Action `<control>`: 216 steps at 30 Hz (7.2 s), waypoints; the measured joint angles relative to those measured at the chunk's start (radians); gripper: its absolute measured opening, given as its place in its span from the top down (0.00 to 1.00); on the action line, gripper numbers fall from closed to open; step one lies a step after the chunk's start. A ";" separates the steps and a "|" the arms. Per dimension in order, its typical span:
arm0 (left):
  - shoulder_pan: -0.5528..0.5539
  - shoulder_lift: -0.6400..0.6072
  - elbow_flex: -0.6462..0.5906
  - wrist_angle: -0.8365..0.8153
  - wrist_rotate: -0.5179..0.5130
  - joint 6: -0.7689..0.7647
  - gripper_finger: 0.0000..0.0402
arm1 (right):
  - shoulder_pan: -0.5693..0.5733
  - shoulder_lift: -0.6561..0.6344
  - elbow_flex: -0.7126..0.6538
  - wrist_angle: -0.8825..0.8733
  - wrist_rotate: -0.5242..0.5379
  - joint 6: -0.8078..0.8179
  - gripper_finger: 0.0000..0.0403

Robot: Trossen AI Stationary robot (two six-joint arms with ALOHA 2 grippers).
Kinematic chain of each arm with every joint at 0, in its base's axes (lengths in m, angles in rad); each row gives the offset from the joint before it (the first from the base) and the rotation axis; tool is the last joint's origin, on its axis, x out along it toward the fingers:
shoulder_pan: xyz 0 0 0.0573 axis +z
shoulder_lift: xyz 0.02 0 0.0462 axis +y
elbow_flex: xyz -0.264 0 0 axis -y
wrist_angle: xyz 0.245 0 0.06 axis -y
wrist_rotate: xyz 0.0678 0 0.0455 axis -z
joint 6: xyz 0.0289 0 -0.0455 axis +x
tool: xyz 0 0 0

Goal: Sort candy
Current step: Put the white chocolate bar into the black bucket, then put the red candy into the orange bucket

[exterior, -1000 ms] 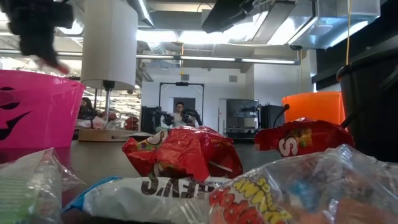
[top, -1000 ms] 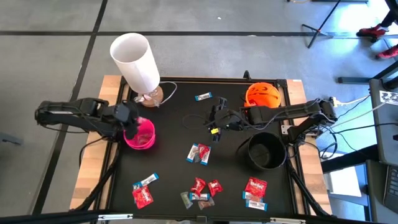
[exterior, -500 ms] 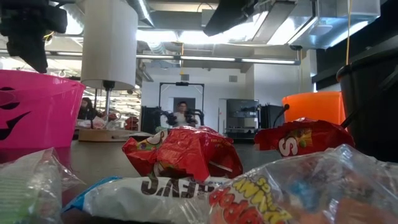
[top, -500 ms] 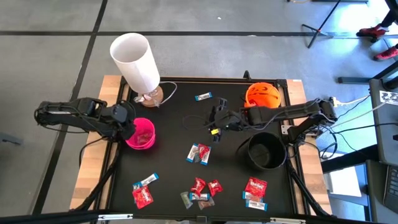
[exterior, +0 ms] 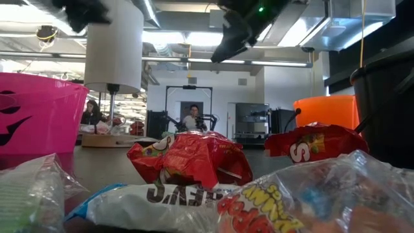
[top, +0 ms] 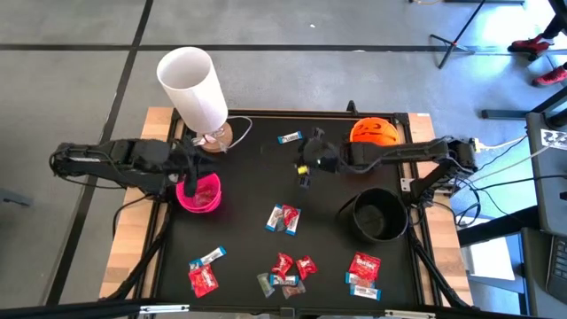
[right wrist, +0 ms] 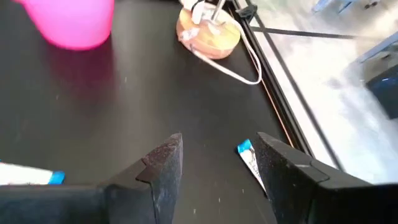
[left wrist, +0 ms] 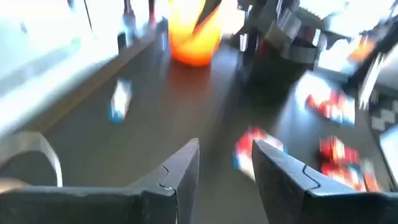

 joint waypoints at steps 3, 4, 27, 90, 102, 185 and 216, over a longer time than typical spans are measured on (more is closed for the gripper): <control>-0.007 0.000 0.000 0.162 -0.004 0.097 0.65 | -0.085 0.001 0.000 0.014 -0.060 -0.032 0.51; -0.012 0.003 -0.003 0.215 0.010 0.126 0.65 | -0.117 0.011 0.001 0.022 -0.074 -0.049 0.51; -0.070 0.012 -0.373 0.789 0.009 0.191 0.65 | -0.429 0.358 0.001 0.145 -0.299 -0.109 0.51; -0.071 0.012 -0.380 0.773 0.005 0.166 0.65 | -0.229 0.415 0.005 -0.102 -0.322 0.094 0.62; -0.071 0.012 -0.380 0.768 0.005 0.166 0.65 | -0.190 0.377 -0.002 -0.176 -0.352 0.097 0.87; -0.071 0.111 -0.380 0.914 -0.002 0.164 0.65 | 0.309 -0.401 0.000 -0.933 0.100 0.676 0.53; -0.071 0.111 -0.380 0.911 -0.003 0.138 0.65 | 0.259 -0.400 0.000 -0.302 -0.144 0.283 0.53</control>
